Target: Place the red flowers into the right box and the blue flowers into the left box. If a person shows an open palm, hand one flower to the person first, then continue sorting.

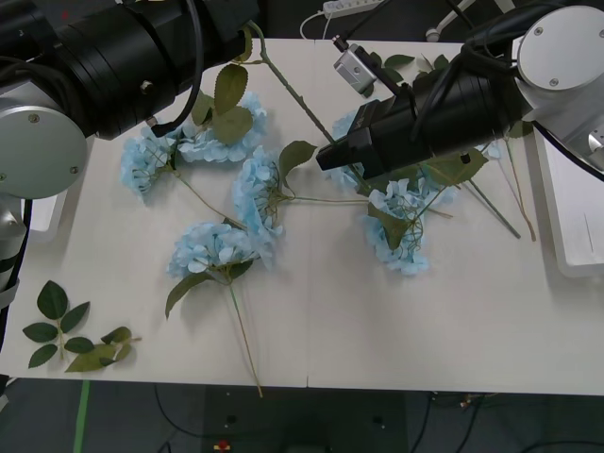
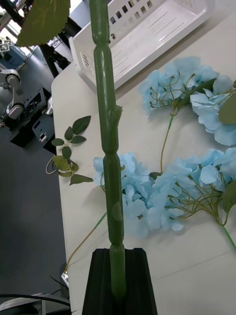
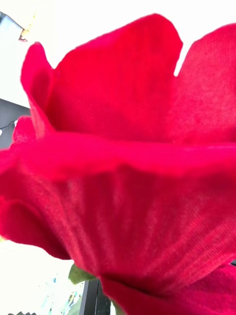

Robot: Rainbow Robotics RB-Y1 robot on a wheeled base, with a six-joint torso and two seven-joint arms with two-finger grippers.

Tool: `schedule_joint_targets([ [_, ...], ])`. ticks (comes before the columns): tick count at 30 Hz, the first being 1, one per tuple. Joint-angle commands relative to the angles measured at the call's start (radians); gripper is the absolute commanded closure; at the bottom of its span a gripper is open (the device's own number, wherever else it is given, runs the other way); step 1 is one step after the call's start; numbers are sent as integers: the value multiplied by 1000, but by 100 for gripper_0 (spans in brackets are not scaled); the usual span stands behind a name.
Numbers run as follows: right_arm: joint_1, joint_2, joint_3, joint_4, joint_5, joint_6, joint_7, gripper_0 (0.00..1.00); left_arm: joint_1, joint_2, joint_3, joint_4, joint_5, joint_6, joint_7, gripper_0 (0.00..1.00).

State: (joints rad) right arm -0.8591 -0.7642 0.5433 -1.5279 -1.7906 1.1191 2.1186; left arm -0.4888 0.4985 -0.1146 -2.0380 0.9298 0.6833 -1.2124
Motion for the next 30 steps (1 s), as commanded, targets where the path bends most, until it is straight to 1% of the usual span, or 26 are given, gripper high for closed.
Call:
schedule_joint_targets([
  [1, -14, 25, 10, -20, 20, -1, -45, 100, -47, -1, -10, -14, -8, -16, -13, 27],
  [2, -15, 25, 10, -20, 25, 2, -46, 100, -47, -1, -10, -14, -8, -16, -13, 10],
  [3, -17, 23, 10, -20, 31, 7, -49, 100, -47, -1, -10, -14, -8, -16, -13, 0],
  [15, -40, 13, 9, -20, 34, 31, -65, 100, -47, -1, -10, -14, -8, -16, -13, 0],
  [21, -61, -4, -14, -20, -15, 48, -80, 100, -47, -1, -10, -14, -8, -16, -13, 0],
  [24, -66, -20, -59, -20, -46, 68, -94, 100, -47, -1, -10, -14, -8, -16, -13, 0],
  [30, -70, -49, -184, -20, -84, 160, -206, 100, -47, -1, -10, -14, -8, -16, -13, 0],
])
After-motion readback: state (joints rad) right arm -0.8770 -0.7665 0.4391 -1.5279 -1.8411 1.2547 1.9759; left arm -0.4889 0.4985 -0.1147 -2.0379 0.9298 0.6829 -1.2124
